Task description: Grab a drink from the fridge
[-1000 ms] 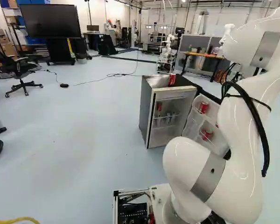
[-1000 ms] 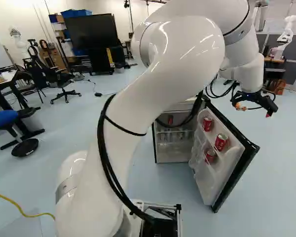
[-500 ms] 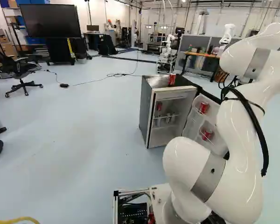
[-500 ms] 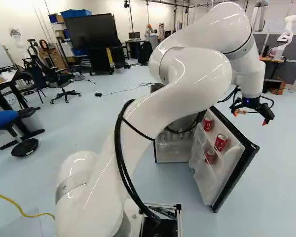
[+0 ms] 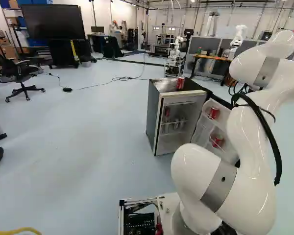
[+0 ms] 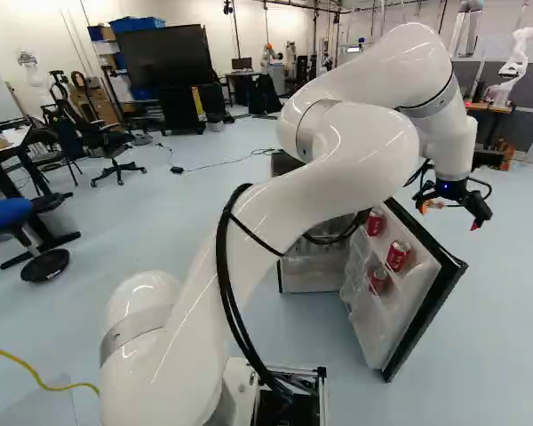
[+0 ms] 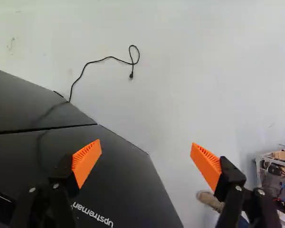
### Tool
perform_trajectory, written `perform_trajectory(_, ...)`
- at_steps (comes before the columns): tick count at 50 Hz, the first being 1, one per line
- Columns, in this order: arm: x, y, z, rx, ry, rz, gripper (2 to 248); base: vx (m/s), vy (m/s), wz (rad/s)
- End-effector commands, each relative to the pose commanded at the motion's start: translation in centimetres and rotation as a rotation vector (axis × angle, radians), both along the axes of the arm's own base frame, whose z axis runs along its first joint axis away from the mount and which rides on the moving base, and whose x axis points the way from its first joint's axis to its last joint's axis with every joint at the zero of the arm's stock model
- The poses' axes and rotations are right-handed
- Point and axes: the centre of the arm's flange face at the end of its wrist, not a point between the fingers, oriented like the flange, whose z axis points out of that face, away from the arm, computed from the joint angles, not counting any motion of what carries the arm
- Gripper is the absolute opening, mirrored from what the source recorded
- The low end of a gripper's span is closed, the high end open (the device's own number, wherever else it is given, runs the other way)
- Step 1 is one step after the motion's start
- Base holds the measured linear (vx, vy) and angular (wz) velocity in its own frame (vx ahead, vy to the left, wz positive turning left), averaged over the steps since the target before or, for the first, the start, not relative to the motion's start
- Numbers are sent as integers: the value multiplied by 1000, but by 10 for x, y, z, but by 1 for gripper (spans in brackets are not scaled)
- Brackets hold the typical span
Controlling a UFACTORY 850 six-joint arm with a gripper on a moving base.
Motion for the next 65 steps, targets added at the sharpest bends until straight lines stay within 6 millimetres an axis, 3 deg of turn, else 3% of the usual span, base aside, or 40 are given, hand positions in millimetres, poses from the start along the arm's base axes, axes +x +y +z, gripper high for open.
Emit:
perform_trajectory(32, -13, 17, -4, 117, 177, 7, 247, 0, 0, 0)
perform_trajectory(65, -21, 76, -5, 260, 402, 53, 247, 0, 0, 0)
